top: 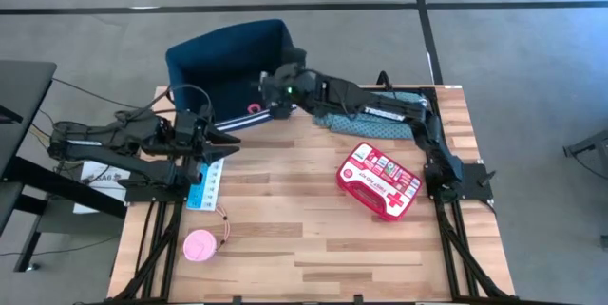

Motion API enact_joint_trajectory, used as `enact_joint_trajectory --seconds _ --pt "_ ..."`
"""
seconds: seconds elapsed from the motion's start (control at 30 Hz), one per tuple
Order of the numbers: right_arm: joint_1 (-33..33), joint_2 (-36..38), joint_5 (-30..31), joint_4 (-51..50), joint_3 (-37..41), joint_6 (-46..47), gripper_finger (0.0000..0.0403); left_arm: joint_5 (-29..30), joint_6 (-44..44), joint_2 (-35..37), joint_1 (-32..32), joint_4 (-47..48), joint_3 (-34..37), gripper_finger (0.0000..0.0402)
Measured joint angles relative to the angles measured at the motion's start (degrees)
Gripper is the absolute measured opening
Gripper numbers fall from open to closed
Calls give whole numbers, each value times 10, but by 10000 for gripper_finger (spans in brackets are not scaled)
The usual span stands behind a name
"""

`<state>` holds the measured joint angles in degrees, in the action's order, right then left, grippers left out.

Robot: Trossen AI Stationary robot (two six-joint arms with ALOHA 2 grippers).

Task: Pick & place medical supplies in basket/bin
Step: Put the transparent tumbler into the blue bin

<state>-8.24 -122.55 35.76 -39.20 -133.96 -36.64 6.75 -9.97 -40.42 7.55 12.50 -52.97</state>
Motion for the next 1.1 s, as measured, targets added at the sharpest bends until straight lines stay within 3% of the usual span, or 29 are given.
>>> enact_joint_trajectory --seconds 0.17,0.43,0.53,0.63,0.77,0.9,1.1 --pt "42 47 4 -118 -2 76 192 9 -40 -7 0 50 0 86" --pt "92 92 2 -330 0 250 190 26 -42 -98 33 42 -24 86" --pt "111 107 3 -406 -1 318 188 44 -52 -143 55 103 -73 86" --pt "133 117 3 -477 -1 375 185 108 -86 -190 79 187 -133 86" --pt "160 133 3 -507 2 436 182 150 -201 -256 89 351 -213 86" --pt "186 140 4 -508 3 452 181 118 -363 -326 94 486 -235 86" --pt "217 137 3 -508 3 453 182 -56 -546 -449 122 632 -235 86"
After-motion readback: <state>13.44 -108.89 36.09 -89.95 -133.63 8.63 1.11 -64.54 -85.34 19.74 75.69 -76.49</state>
